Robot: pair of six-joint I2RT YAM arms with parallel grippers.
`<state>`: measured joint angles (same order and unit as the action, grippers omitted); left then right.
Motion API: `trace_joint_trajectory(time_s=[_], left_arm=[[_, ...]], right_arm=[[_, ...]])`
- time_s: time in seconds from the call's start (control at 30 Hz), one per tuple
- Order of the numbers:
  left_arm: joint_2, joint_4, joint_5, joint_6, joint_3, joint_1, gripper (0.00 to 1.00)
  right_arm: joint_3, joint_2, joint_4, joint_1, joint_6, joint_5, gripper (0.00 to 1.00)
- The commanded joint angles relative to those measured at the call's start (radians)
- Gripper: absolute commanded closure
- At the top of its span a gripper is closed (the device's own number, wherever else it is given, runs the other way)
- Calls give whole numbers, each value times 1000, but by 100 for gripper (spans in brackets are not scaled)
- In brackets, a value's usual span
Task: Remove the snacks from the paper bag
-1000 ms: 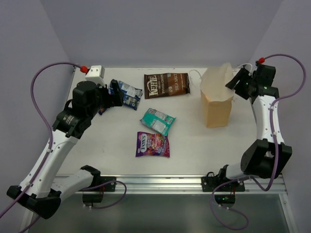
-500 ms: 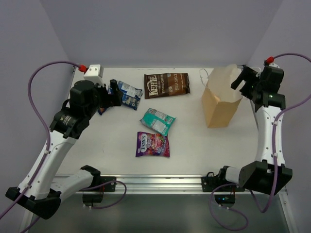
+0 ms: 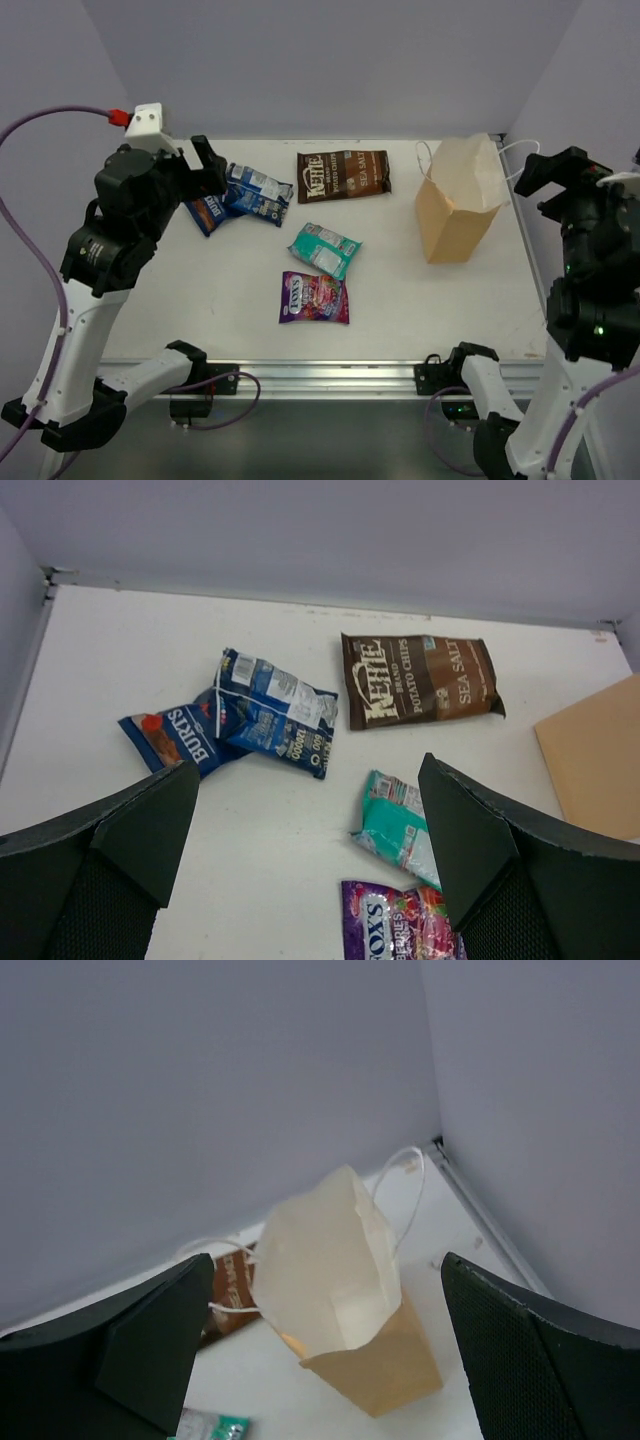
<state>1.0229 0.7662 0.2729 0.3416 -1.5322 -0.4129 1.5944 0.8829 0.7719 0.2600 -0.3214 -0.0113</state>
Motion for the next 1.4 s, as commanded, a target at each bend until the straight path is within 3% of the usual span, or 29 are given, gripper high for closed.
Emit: trace_joint_trajectory(time_s=[0.0,0.27,0.6,1.37], left_arm=[[-23,53,119,-36,-121,5,0],[-98,47,255,-70,-272,-81,0],[-184,-45,370,-202,-284,-136,0],[-181,-39,393,-213,-243,-139,0]], right_arm=[[116,-58,0,-22,7,-10,1],[282,-108,-59,-128,64,70,1],[254,-177,-115,-222,154,-9,1],[251,-193,-137,-285,194,-44,1]])
